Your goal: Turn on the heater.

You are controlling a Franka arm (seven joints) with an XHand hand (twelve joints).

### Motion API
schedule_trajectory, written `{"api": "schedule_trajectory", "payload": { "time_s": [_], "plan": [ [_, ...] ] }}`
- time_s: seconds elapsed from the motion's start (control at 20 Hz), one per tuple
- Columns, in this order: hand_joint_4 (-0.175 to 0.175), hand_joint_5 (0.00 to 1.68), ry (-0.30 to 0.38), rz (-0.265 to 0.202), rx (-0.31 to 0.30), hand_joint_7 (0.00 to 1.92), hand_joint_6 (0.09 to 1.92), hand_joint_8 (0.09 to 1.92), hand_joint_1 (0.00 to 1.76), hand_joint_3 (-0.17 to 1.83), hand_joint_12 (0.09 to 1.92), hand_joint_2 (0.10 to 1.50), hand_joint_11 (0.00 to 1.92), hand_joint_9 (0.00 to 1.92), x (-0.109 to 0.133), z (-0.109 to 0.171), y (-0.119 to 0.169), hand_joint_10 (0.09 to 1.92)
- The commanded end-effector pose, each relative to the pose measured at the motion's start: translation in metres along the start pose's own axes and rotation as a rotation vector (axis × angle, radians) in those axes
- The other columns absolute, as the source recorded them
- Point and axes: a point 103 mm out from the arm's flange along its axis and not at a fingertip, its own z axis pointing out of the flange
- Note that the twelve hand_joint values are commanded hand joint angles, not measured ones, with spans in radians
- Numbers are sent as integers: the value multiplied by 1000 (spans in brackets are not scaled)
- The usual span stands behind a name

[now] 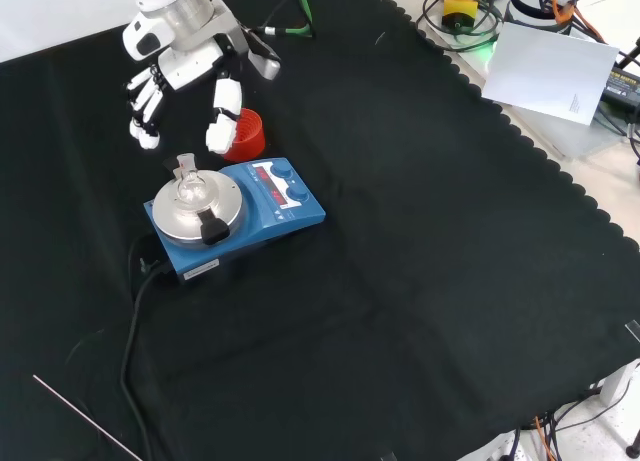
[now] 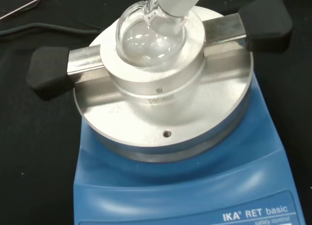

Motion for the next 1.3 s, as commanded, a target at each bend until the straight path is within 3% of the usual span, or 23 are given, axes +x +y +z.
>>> {"api": "schedule_trajectory", "payload": {
  "time_s": [0.05,0.35,0.65,0.8,0.95,1.3],
  "plan": [
    [0,482,-3,10,-27,226,253,637,382,204,1312,722,0,370,-2,-6,-19,666],
    [0,483,-22,22,-27,231,243,638,418,211,1309,743,0,374,-11,-7,-46,666],
    [1,487,-62,31,-6,305,178,642,642,325,1433,758,32,460,-19,-5,-78,650],
    [0,497,-89,36,12,434,128,639,754,516,1422,693,192,588,-23,-1,-93,614],
    [-9,508,-120,44,41,685,94,619,836,664,1336,644,470,852,-27,5,-107,539],
    [-23,557,-198,63,85,1132,87,629,970,763,1157,637,890,1251,-29,19,-131,430]
  ]
}}
